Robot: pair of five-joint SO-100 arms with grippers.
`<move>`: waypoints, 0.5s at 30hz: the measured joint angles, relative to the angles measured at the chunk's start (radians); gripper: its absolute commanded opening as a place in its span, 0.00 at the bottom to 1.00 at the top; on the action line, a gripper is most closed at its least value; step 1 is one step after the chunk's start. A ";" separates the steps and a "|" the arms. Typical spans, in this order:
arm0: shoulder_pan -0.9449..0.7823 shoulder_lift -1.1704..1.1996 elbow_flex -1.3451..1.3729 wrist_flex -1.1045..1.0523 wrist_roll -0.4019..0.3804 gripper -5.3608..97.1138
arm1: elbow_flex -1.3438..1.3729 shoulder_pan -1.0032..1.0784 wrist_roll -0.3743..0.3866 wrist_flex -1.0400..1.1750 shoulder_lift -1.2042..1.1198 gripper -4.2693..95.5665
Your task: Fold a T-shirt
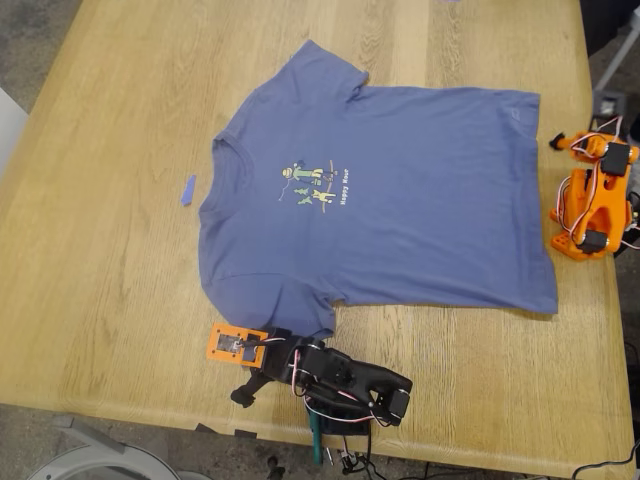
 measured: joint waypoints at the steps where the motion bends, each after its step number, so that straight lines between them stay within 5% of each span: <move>1: 0.002 -0.008 -0.037 0.044 0.000 0.63 | -0.029 -0.037 0.006 0.000 0.005 0.45; 9: 0.069 -0.233 -0.394 0.241 0.002 0.65 | -0.212 -0.422 -0.063 0.002 0.008 0.45; 15: 0.288 -0.454 -0.690 0.410 0.075 0.69 | -0.354 -0.801 -0.106 0.206 -0.011 0.43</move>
